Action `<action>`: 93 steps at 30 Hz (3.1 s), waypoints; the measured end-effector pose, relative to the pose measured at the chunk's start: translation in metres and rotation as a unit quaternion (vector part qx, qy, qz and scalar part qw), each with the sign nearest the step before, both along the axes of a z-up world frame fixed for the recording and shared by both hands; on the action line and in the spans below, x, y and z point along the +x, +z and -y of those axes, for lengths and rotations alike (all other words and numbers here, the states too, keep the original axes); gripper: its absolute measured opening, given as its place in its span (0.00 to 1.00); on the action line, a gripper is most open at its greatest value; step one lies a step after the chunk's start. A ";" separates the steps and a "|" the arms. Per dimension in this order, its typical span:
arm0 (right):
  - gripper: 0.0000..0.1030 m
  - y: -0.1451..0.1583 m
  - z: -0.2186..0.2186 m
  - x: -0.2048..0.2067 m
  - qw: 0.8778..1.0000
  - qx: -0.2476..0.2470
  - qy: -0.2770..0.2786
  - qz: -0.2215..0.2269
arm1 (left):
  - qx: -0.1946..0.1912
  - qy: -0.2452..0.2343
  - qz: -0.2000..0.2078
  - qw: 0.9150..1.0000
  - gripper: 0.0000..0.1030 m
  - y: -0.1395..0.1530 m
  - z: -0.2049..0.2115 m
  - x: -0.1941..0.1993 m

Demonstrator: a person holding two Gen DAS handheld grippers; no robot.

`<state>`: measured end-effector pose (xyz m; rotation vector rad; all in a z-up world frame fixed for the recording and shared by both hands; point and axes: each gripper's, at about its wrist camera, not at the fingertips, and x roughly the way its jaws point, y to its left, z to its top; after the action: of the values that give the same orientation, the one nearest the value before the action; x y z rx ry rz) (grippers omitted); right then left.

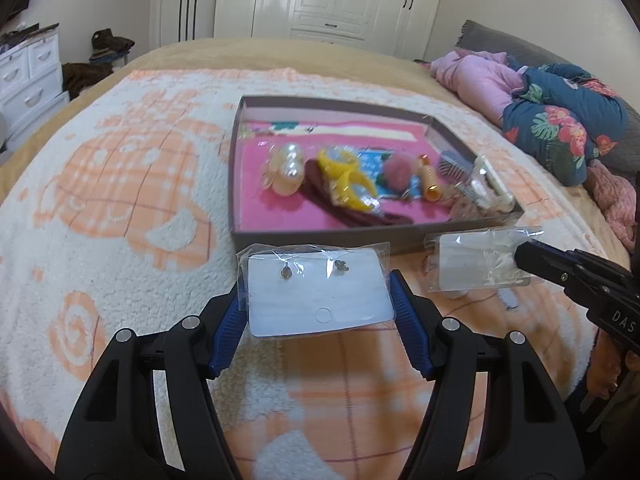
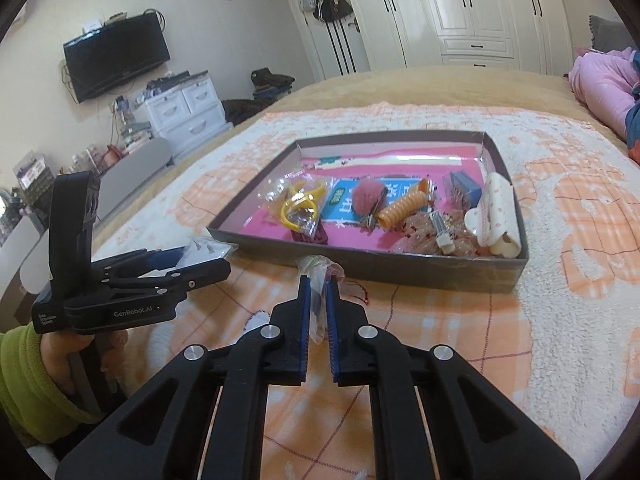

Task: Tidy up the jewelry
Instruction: 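Carry the earring card and clear bag over the tray with both tools, then open both tools to drop the card and bag in the tray and withdraw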

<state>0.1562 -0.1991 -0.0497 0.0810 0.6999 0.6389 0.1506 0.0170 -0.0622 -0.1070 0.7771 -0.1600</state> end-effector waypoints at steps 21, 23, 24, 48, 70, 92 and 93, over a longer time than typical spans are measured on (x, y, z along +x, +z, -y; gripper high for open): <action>0.08 0.026 0.046 0.017 0.995 0.034 -0.084 0.045 | 0.009 -0.033 0.035 0.999 0.56 0.034 0.046 0.026; 0.08 0.027 0.049 0.020 0.994 0.033 -0.091 0.048 | 0.009 -0.035 0.036 0.999 0.56 0.035 0.049 0.030; 0.08 0.027 0.050 0.022 0.994 0.031 -0.096 0.051 | 0.009 -0.036 0.037 0.999 0.56 0.035 0.051 0.033; 0.08 0.023 0.036 0.063 0.989 -0.020 -0.125 0.077 | 0.003 -0.036 0.033 0.999 0.56 0.026 0.058 0.078; 0.13 -0.018 0.020 0.123 0.990 -0.024 -0.140 0.011 | 0.018 -0.024 0.019 0.999 0.56 0.006 0.057 0.107; 0.44 -0.017 0.021 0.084 0.988 -0.065 -0.141 0.006 | 0.017 -0.024 0.017 0.999 0.59 0.009 0.056 0.100; 0.45 -0.016 0.022 0.081 0.987 -0.066 -0.144 0.010 | 0.017 -0.023 0.018 0.999 0.60 0.009 0.056 0.100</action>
<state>0.2368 -0.2210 -0.0652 0.0516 0.6931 0.3146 0.2506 -0.0392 -0.0528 -0.0544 0.7467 -0.1927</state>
